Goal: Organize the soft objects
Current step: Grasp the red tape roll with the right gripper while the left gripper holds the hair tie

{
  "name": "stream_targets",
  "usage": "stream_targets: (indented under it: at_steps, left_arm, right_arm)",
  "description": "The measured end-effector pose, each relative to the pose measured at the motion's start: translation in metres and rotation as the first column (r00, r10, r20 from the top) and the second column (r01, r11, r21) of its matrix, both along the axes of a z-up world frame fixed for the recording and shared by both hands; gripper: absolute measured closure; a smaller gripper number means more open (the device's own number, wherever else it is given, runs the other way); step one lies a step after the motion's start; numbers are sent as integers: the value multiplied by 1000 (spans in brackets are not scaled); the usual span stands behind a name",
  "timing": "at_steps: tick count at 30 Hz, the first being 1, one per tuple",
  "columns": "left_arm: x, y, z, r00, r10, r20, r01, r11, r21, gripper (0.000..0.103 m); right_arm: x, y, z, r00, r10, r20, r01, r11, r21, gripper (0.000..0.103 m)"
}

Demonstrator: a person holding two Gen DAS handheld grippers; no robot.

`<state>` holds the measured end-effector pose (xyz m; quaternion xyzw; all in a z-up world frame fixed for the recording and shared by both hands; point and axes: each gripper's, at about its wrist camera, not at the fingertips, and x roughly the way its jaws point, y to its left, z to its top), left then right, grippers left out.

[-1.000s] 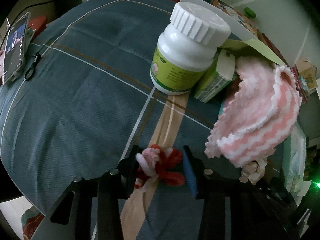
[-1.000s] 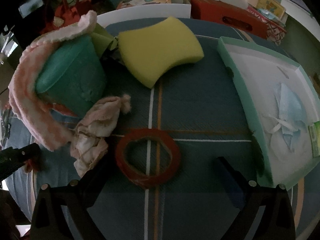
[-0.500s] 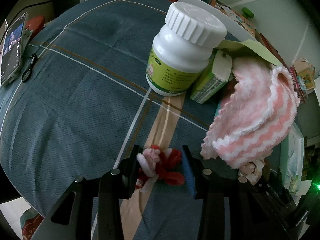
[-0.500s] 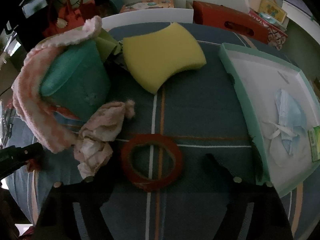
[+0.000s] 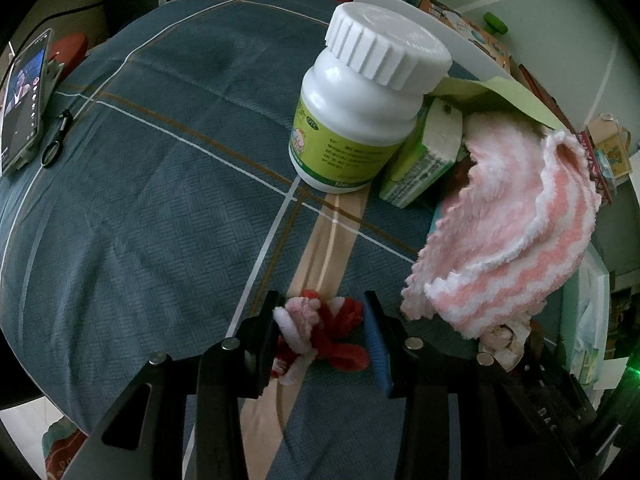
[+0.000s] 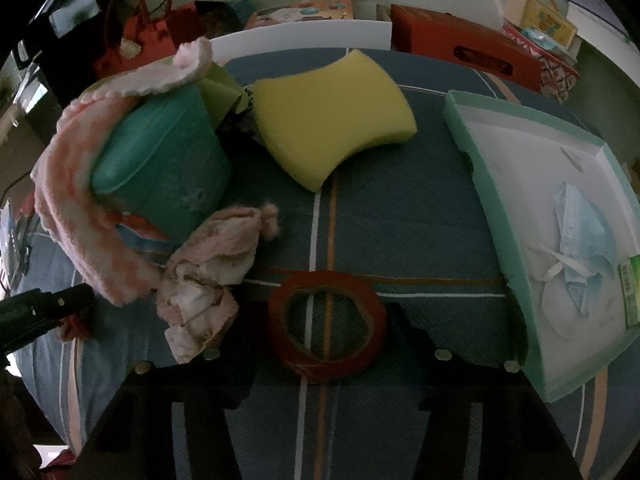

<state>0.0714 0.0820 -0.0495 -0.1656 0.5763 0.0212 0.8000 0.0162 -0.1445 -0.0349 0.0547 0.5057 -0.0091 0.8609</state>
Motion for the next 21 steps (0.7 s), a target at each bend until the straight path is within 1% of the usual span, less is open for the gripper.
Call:
stream_targets:
  at_steps: [5, 9, 16, 21]
  left_arm:
    - [0, 0, -1, 1000, 3, 1, -3, 1000, -3, 62]
    - [-1, 3, 0, 1000, 11, 8, -11, 1000, -14, 62]
    - [-4, 14, 8, 999, 32, 40, -30, 998, -47, 63]
    - [-8, 22, 18, 996, 46, 71, -43, 998, -47, 65]
  right_arm:
    - [1, 1, 2, 1000, -11, 0, 11, 1000, 7, 43]
    - [7, 7, -2, 1000, -13, 1, 13, 1000, 7, 43]
    - [-1, -1, 7, 999, -31, 29, 30, 999, 24, 43]
    - [-5, -4, 12, 998, -44, 47, 42, 998, 37, 43]
